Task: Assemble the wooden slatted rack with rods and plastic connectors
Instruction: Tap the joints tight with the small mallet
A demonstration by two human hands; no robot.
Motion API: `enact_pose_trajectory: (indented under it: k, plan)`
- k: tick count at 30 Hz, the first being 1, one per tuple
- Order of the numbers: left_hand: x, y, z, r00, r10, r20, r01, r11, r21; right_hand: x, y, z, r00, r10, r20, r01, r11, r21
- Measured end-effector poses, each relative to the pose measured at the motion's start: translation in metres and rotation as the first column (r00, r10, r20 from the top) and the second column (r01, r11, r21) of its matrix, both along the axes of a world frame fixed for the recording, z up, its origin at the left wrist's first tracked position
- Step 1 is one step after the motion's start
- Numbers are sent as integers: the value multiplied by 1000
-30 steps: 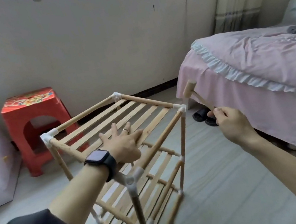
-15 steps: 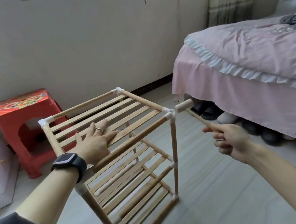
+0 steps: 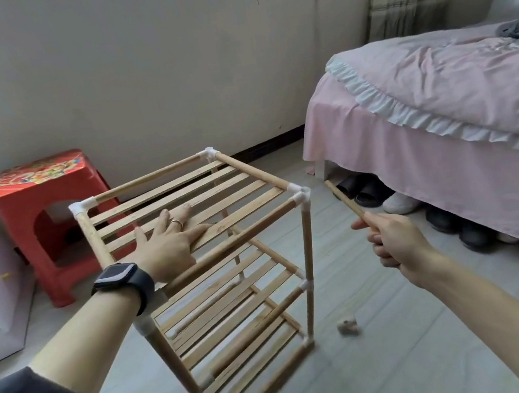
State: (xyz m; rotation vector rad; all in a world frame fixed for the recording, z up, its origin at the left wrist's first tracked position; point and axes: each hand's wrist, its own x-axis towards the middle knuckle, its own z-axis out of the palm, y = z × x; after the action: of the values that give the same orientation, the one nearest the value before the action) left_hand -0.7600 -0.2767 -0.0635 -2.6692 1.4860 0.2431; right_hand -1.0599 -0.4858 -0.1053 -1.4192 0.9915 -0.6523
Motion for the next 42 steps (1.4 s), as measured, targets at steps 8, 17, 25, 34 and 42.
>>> enact_pose_trajectory:
  k: [8,17,25,34,42]
  plan:
    - [26,9,21,994,-25,102,9,989,150,9,-7,-4,995,86,-47,-88,995,-52]
    - [-71,-83,65,988,-151,15,140,868,-476,-29,-42,-111,976,1,-219,47,976,211]
    - [-226,-178,-129,813,-561,-156,513,816,-265,-87,-80,-226,872,-7,-489,138,963,232]
    - [-204,-260,-374,839,-36,-543,220,935,278,-103,-120,-348,784,45,-619,198,927,318]
    - [-212,-346,-453,855,-93,-511,155,985,80,-94,-123,-383,815,-39,-578,276,903,328]
